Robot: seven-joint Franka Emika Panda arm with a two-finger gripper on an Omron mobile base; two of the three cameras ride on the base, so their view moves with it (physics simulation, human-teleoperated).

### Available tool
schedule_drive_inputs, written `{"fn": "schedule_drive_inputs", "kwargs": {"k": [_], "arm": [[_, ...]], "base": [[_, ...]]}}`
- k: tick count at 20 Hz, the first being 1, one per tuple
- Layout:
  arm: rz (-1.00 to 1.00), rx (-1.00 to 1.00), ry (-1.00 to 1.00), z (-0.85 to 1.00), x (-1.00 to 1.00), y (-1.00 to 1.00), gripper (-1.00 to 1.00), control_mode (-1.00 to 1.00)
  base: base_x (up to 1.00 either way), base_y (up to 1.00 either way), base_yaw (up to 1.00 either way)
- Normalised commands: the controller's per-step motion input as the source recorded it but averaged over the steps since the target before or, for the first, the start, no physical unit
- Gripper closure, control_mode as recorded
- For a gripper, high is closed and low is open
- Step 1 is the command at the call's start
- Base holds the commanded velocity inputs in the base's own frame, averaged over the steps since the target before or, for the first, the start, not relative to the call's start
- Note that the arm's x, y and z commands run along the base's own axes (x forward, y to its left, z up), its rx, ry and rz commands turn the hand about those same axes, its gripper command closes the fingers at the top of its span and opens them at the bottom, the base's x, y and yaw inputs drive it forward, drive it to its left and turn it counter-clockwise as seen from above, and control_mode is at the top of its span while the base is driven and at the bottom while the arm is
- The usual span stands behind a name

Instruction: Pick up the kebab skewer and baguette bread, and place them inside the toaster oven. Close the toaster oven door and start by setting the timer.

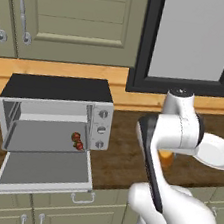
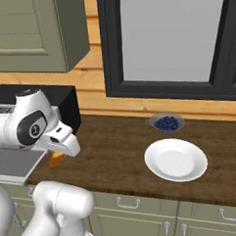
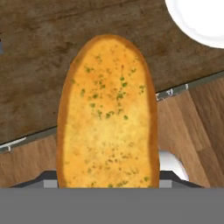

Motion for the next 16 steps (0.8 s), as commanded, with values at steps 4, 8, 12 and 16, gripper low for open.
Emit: {"fn": "schedule_drive_inputs", "kwargs": {"k": [4,8,12,16], "arm": [[0.00,0.00,0.00,0.00,0.20,1.00,1.00,-1.00],[0.05,0.01,0.01,0.00,0.41,1.00,1.00,-1.00],[0.07,0.02,0.03,0.00,0.54,1.00,1.00,-1.00],[0.05,0.02,0.07,0.00,0.60,1.00,1.00,-1.00]], "base": [[0.00,0.00,0.00],[0.00,0.00,0.00],[0.00,0.00,0.00],[0.00,0.00,0.00]]}}
